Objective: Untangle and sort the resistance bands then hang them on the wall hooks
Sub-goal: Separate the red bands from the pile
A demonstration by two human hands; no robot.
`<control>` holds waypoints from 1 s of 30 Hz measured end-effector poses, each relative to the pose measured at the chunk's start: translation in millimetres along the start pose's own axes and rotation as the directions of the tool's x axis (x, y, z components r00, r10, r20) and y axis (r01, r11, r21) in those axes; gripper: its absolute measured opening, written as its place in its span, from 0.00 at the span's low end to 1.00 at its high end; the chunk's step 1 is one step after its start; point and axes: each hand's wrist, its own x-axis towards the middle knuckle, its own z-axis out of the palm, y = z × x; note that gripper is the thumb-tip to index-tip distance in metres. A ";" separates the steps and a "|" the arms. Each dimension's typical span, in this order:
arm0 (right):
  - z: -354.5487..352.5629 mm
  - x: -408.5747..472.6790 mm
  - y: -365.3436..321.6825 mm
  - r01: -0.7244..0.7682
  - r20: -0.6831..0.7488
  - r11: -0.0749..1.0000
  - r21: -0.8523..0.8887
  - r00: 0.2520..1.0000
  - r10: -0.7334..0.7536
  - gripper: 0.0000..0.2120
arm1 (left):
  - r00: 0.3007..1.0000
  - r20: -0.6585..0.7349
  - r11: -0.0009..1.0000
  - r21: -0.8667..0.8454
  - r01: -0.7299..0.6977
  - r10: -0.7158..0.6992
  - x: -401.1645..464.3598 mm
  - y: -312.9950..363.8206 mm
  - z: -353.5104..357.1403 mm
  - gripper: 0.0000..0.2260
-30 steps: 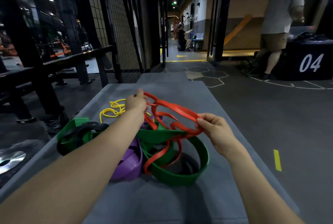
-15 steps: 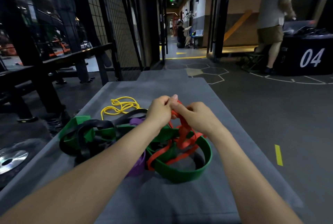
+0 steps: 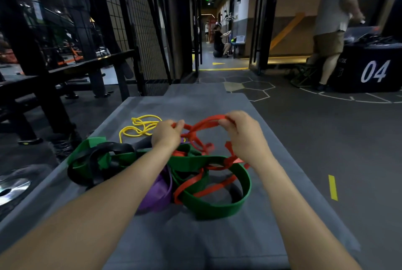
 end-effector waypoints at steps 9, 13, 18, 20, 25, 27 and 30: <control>9.1 -6.9 48.3 -0.386 -0.191 0.895 0.223 0.883 0.428 0.12 | 0.981 -0.070 0.853 -0.508 0.120 -0.179 -9.5 7.3 -3.1 0.17; 18.7 -18.8 55.3 -0.470 0.071 0.802 -0.368 0.846 0.529 0.09 | 1.000 0.027 0.810 -0.587 0.014 0.003 -30.0 14.0 4.4 0.14; 35.7 -18.0 20.0 -0.083 0.039 0.894 -0.441 0.993 0.112 0.30 | 0.990 0.071 0.813 -0.580 -0.059 0.122 -37.6 18.3 10.6 0.13; 37.9 -17.1 6.1 -0.070 0.112 0.959 -0.276 0.988 0.105 0.41 | 0.987 0.064 0.830 -0.551 -0.090 0.149 -38.2 20.7 9.8 0.13; 25.0 -10.6 5.0 -0.099 0.435 0.992 -0.074 0.892 0.122 0.50 | 0.983 0.095 0.828 -0.555 -0.078 0.156 -38.9 18.4 8.5 0.14; 11.0 -12.4 11.3 -0.194 0.524 0.980 -0.044 0.831 0.188 0.34 | 0.984 0.101 0.824 -0.563 -0.067 0.148 -37.6 16.8 9.4 0.14; 3.4 -13.7 13.8 -0.275 0.227 0.952 0.133 0.944 0.241 0.29 | 0.978 0.127 0.829 -0.555 -0.069 0.167 -37.5 17.8 12.0 0.13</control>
